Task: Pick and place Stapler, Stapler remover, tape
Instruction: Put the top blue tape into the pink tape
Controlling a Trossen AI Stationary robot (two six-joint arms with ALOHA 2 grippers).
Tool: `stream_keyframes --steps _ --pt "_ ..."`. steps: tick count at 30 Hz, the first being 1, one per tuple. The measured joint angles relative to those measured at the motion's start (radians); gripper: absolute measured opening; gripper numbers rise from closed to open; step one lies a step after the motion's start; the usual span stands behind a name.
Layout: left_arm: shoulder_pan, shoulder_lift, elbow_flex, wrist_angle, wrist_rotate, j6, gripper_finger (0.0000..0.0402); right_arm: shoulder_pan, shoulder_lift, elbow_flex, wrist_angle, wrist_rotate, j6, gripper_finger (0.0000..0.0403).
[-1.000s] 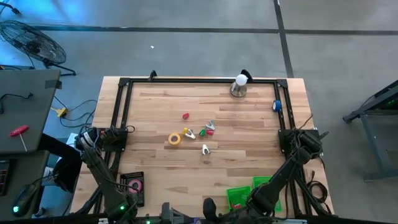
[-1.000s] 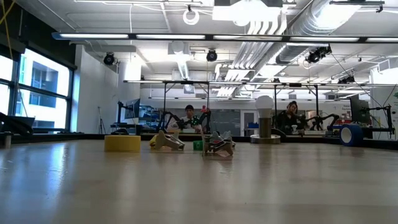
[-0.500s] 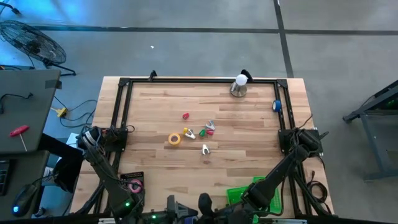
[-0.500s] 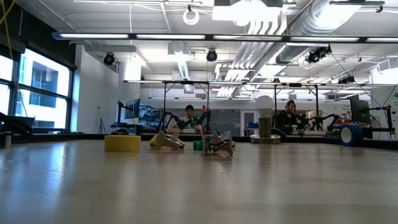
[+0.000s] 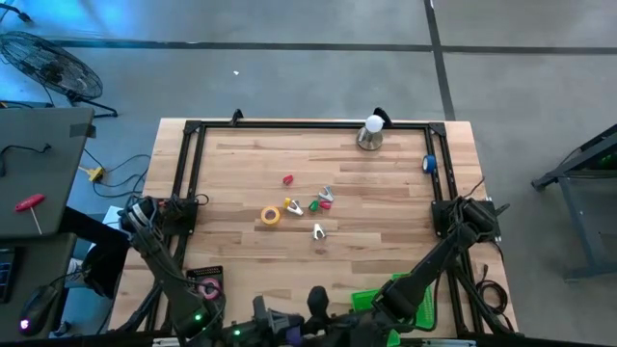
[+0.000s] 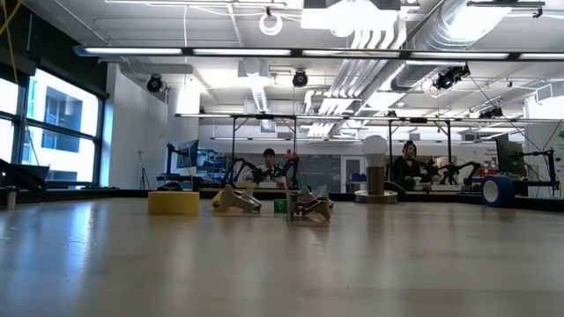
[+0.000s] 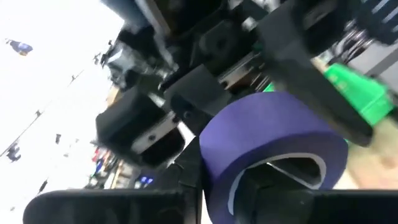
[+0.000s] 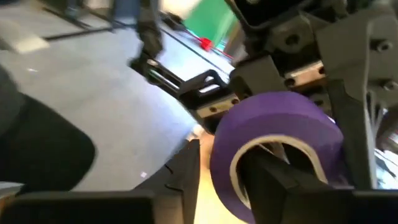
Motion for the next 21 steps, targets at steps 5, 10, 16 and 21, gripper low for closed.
stream_keyframes --steps 5,10,16,21 --pt "-0.010 -0.002 0.000 -0.007 -0.052 0.003 0.0038 0.043 0.002 0.000 -0.053 0.232 0.017 0.0155" --pt "-0.031 -0.010 0.002 0.000 -0.208 0.003 0.0038 0.097 0.005 -0.003 -0.121 0.382 0.019 0.0207" --pt "-0.096 -0.010 0.001 -0.027 -0.371 -0.018 0.0038 0.163 0.005 -0.003 -0.244 0.578 0.091 0.0234" --pt "-0.162 -0.016 0.001 -0.020 -0.366 -0.042 0.0038 0.185 0.005 -0.003 -0.337 0.667 0.188 0.0235"
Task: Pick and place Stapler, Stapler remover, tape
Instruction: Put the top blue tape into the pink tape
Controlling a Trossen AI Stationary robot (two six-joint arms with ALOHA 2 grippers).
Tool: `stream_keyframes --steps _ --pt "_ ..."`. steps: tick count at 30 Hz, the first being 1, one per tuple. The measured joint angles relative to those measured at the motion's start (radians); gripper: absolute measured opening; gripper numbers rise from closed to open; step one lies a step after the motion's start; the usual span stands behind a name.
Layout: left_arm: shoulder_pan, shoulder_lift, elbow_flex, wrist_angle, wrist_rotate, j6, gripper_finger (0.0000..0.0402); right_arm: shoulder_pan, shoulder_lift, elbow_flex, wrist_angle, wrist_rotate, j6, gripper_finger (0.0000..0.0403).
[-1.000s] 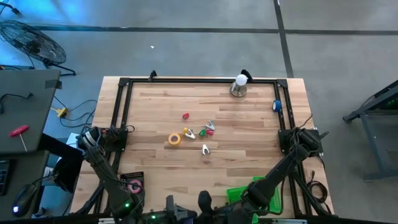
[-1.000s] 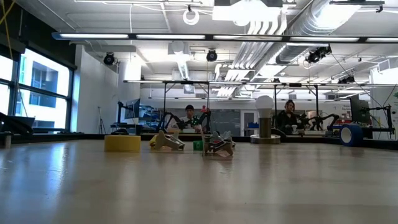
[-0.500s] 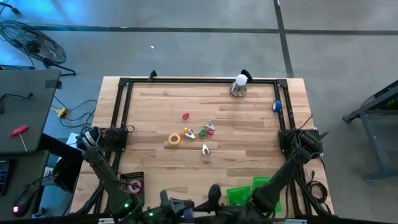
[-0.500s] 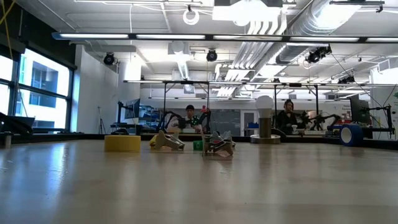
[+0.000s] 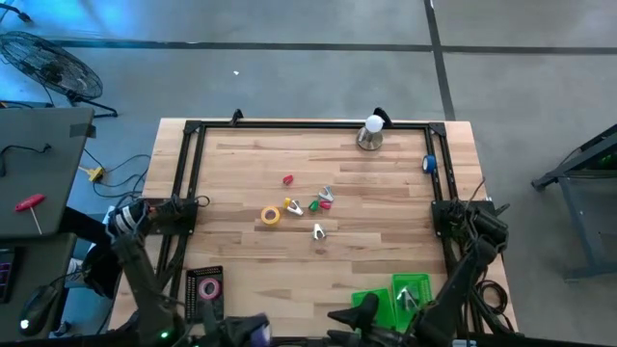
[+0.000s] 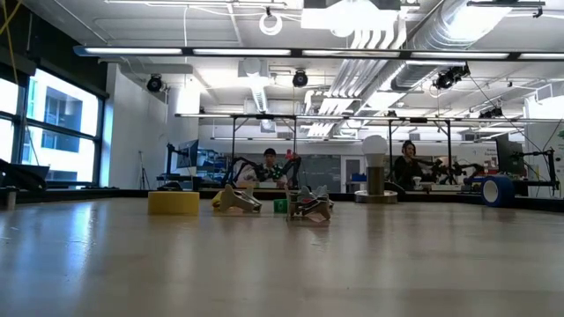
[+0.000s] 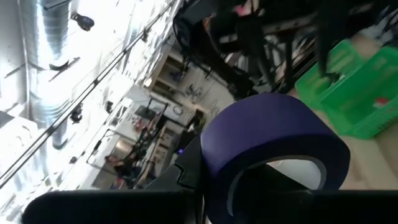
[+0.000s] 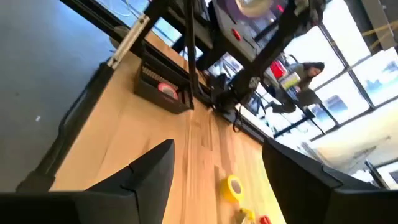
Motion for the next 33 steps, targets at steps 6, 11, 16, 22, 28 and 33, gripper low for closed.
stream_keyframes --steps 6,11,16,22,28,33 --pt "-0.036 -0.030 0.000 -0.013 0.001 0.019 0.0038 -0.001 0.000 0.000 -0.077 0.003 0.102 0.0236" --pt "-0.018 -0.073 0.000 -0.069 0.031 0.068 0.0038 -0.016 0.000 0.000 -0.089 0.004 0.119 0.0236" --pt "0.064 -0.153 0.000 -0.252 0.086 -0.002 0.0038 -0.039 0.000 0.001 -0.094 -0.006 0.118 0.0236" --pt "0.216 -0.254 0.000 -0.678 0.753 -0.433 0.0038 -0.061 0.000 0.001 -0.127 -0.045 0.132 0.0236" --pt "0.341 -0.254 -0.001 -1.139 1.037 -0.909 0.0038 -0.064 0.000 0.002 -0.217 -0.054 0.220 0.0236" --pt "0.358 -0.250 -0.001 -1.403 1.309 -1.331 0.0038 -0.065 -0.001 0.002 -0.302 -0.054 0.328 0.0236"
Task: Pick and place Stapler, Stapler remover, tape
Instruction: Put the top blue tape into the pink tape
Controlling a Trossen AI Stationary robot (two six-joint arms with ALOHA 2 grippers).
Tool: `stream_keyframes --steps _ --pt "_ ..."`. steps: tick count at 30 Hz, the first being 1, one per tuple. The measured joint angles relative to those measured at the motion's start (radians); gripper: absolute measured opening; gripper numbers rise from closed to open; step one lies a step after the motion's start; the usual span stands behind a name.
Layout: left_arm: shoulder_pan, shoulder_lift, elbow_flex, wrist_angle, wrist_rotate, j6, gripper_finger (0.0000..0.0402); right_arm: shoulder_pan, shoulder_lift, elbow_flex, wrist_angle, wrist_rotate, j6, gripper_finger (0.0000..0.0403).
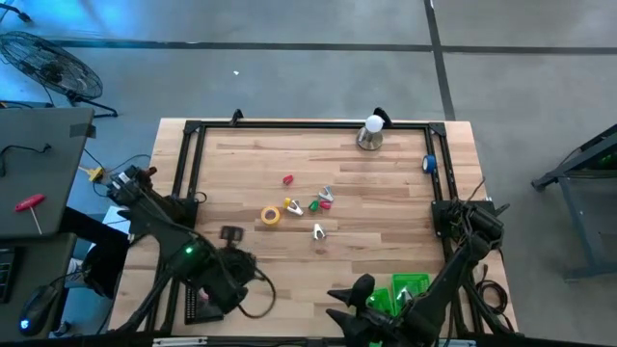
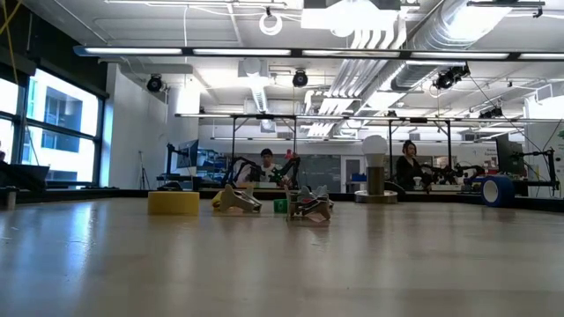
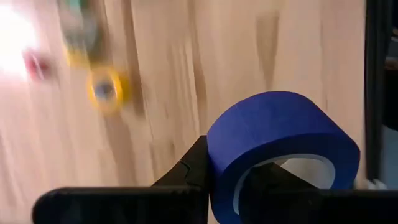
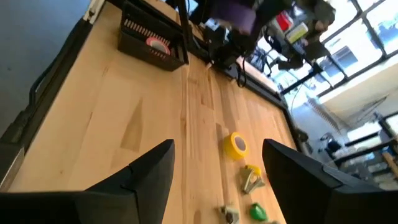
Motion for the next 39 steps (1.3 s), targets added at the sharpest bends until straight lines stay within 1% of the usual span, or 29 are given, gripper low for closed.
stream_keyframes --steps 2,6,8,10,12,16,19,22,24,27,30,33,37,39 --pt "-0.026 0.001 0.000 -0.039 0.048 -0.112 0.0038 0.000 0.000 0.000 -0.024 0.000 0.037 0.0236" --pt "-0.113 0.003 0.000 -0.073 0.076 -0.265 0.0038 0.000 0.000 0.000 -0.040 0.000 0.086 0.0236" --pt "-0.161 0.003 0.000 -0.071 0.073 -0.341 0.0038 0.000 0.000 0.000 -0.044 -0.001 0.105 0.0236" --pt "-0.209 0.009 -0.006 -0.070 0.035 -0.414 0.0038 0.000 -0.001 0.000 -0.045 -0.005 0.109 0.0236" --pt "-0.254 0.011 -0.042 -0.068 0.020 -0.480 0.0038 0.000 -0.001 0.000 -0.043 -0.009 0.110 0.0236" --pt "-0.313 0.013 -0.175 -0.064 0.068 -0.564 0.0038 0.000 -0.001 0.000 -0.042 -0.008 0.112 0.0236" --pt "-0.331 0.013 -0.283 -0.040 0.082 -0.567 0.0038 -0.004 -0.001 0.000 -0.040 -0.008 0.111 0.0236" --pt "-0.327 0.012 -0.374 0.010 0.093 -0.548 0.0038 -0.012 -0.001 0.000 -0.040 -0.009 0.107 0.0236" --pt "-0.308 0.011 -0.424 0.034 0.116 -0.533 0.0038 -0.022 -0.001 0.000 -0.040 -0.012 0.104 0.0236" --pt "-0.271 0.008 -0.499 0.120 0.157 -0.492 0.0038 -0.039 -0.001 0.000 -0.040 -0.028 0.103 0.0236" --pt "-0.236 0.005 -0.552 0.218 0.187 -0.426 0.0038 -0.056 -0.001 0.000 -0.043 -0.055 0.102 0.0236" --pt "-0.206 0.005 -0.589 0.288 0.247 -0.385 0.0038 -0.073 -0.001 0.000 -0.044 -0.095 0.102 0.0236" --pt "-0.175 0.005 -0.621 0.345 0.348 -0.381 0.0038 -0.087 -0.001 0.000 -0.044 -0.168 0.104 0.0236" --pt "-0.169 0.005 -0.630 0.366 0.377 -0.381 0.0051 -0.090 -0.001 0.000 -0.044 -0.191 0.107 0.0236"
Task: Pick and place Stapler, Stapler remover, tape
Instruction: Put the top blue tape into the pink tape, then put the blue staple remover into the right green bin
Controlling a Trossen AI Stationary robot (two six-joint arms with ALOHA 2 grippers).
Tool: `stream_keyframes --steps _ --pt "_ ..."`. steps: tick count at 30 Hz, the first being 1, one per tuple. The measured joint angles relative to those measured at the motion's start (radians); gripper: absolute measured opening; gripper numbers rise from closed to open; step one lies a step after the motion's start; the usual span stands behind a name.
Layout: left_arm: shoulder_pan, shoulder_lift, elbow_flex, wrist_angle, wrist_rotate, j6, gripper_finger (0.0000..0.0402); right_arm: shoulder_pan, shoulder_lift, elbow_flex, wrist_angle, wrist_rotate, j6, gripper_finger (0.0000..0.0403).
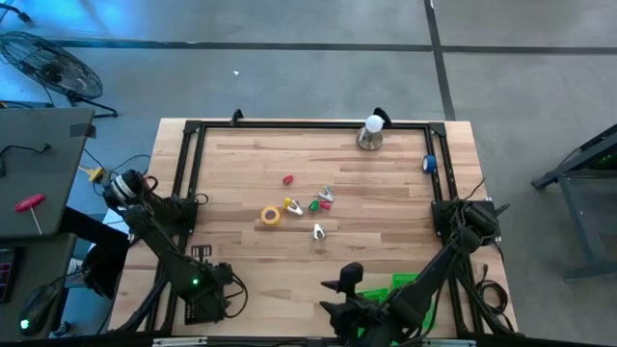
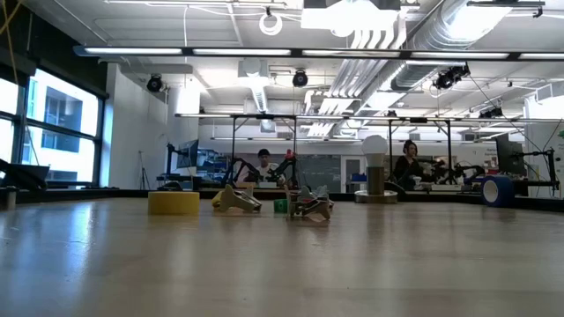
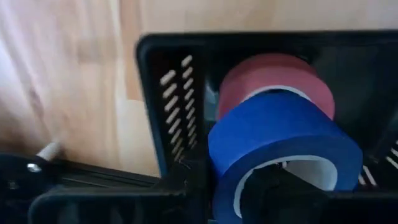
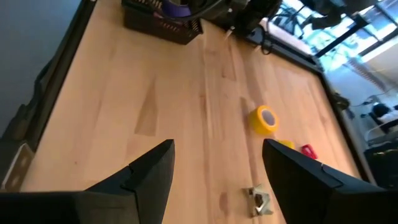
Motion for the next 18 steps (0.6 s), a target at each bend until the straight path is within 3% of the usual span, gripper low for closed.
stream_keyframes --steps 8,14,18 --pt "0.000 0.000 -0.004 0.022 0.003 -0.078 0.0134 -0.001 0.000 -0.001 0.000 -0.008 0.002 0.0236" --pt "-0.001 0.000 -0.004 -0.027 0.008 -0.080 0.0150 -0.001 0.000 -0.001 0.000 -0.008 0.003 0.0236" --pt "-0.001 0.000 0.012 -0.088 0.069 -0.090 0.0151 -0.003 0.000 -0.001 -0.004 -0.008 0.002 0.0236"
